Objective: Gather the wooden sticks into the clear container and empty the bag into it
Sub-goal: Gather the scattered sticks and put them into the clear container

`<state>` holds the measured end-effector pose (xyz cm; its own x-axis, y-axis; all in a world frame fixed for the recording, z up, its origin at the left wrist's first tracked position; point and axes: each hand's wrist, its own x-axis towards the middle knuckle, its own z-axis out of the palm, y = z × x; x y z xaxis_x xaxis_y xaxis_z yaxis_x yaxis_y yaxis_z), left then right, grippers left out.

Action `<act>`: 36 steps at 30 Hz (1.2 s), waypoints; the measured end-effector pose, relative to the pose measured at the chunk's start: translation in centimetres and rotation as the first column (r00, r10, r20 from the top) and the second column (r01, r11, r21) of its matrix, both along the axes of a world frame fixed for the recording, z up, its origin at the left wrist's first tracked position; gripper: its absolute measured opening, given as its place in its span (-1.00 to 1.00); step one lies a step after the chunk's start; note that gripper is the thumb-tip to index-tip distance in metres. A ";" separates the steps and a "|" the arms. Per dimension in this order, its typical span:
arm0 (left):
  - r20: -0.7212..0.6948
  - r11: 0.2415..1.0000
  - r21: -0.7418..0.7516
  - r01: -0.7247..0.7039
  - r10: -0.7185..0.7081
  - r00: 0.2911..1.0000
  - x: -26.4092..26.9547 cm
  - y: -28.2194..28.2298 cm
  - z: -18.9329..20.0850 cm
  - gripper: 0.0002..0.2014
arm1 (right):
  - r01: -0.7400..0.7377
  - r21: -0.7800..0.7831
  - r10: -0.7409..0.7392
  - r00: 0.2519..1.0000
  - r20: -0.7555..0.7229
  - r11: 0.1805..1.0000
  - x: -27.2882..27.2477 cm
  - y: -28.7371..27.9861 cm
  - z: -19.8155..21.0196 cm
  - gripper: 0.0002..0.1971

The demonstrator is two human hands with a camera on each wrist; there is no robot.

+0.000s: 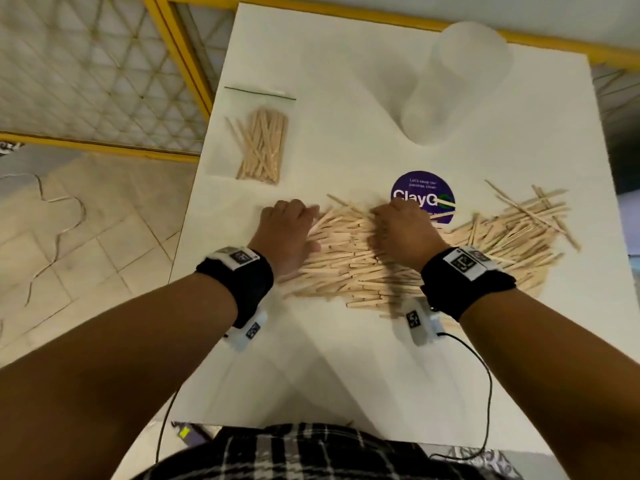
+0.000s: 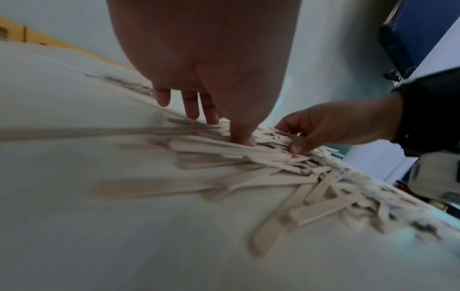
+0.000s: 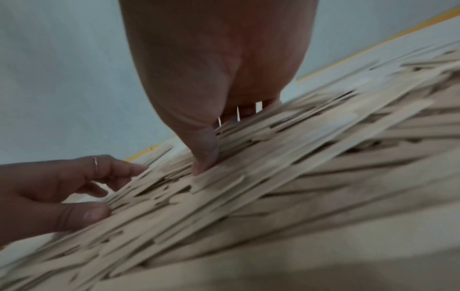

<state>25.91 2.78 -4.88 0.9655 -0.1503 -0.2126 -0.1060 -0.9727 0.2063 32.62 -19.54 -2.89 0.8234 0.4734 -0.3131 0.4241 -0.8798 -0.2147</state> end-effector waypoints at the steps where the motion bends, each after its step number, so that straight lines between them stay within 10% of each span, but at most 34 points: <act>1: 0.010 1.000 0.017 -0.008 0.008 1.000 0.2 -0.5 0.1 -0.38 | -0.016 -0.033 0.015 1.000 -0.005 0.999 0.1 0.0 0.1 -0.60; 9: 0.030 0.995 0.039 0.089 -0.091 0.995 1.4 -2.1 0.8 -0.69 | -0.189 -0.105 0.187 0.982 -0.036 0.976 0.4 -1.2 2.2 -0.81; 18: 0.042 0.930 -0.364 -0.056 0.076 0.996 1.8 -1.0 3.7 -0.79 | 0.074 0.006 -0.073 0.991 -0.112 0.997 1.8 -7.5 6.4 -0.81; 24: -0.059 0.671 -0.701 -0.241 0.281 0.958 2.0 -7.5 6.8 -0.80 | 0.457 0.469 -0.311 0.881 -0.357 0.756 1.1 -8.0 8.1 -0.89; 28: -0.148 0.401 -0.873 -0.277 0.323 0.935 3.4 -14.1 10.5 -0.80 | 0.595 0.678 -0.191 0.795 -0.576 0.431 -0.5 -5.2 9.3 -0.74; 30: -0.236 0.263 -0.909 -0.322 0.312 0.920 3.9 -15.8 12.0 -0.75 | 0.569 0.716 -0.141 0.812 -0.566 0.405 -1.1 -4.6 9.6 -0.72; 36: -0.360 0.253 -0.884 -0.392 0.166 0.918 4.0 -15.8 11.5 -0.58 | 0.610 0.703 0.050 0.741 -0.670 0.366 -1.8 -6.8 9.5 -0.73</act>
